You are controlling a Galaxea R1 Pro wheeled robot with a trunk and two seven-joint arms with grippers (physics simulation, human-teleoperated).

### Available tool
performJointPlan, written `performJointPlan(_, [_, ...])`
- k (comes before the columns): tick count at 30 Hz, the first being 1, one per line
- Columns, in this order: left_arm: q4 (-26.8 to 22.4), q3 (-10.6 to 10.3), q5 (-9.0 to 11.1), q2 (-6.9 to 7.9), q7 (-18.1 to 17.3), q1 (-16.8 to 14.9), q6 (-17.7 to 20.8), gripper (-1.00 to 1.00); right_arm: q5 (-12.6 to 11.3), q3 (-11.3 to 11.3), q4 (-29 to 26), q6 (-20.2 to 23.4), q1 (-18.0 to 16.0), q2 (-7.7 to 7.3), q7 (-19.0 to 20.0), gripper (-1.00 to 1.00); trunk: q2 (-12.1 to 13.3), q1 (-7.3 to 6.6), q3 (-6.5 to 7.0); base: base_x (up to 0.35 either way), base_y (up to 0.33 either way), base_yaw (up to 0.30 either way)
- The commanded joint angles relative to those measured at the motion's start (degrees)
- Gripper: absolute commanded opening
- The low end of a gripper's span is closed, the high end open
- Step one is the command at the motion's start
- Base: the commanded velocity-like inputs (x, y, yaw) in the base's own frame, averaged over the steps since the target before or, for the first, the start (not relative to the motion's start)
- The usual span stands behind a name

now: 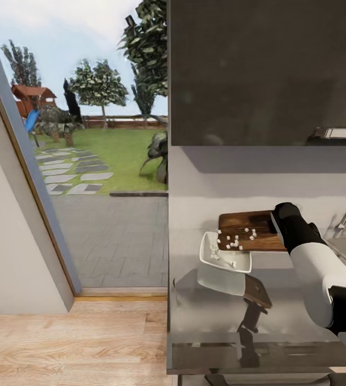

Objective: In the kitchen, take the Vidalia onion out of the sink, dice it on the chopping board with the paring knife, put the diced onion into the bowl on the countertop, then place both the paring knife and the chopping board into the sink.

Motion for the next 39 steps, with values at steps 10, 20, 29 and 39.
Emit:
performJointPlan(10, [0.2,-0.5,0.6,-0.03,0.0,-0.1,-0.4,1.00,-0.8,0.0,0.0,0.0,0.0,0.06,-1.9,-1.00,-0.1,0.01,-0.08,0.000,0.000,0.000])
performJointPlan(20, [0.2,-0.5,0.6,-0.03,0.0,-0.1,-0.4,1.00,-0.8,-0.1,0.0,0.0,0.0,0.06,-2.0,-1.00,-0.1,0.01,-0.08,0.000,0.000,0.000])
performJointPlan(29, [0.2,-0.5,0.6,-0.03,-0.1,-0.1,-0.4,1.00,-0.8,0.0,0.0,0.0,0.0,0.06,-2.0,-1.00,-0.1,0.01,-0.08,0.077,0.068,0.000])
performJointPlan(39, [0.2,-0.5,0.6,-0.03,-0.1,-0.1,-0.4,1.00,-0.7,0.0,0.0,-0.1,0.0,0.06,-2.7,-1.00,-0.1,0.01,-0.08,0.012,0.010,0.000])
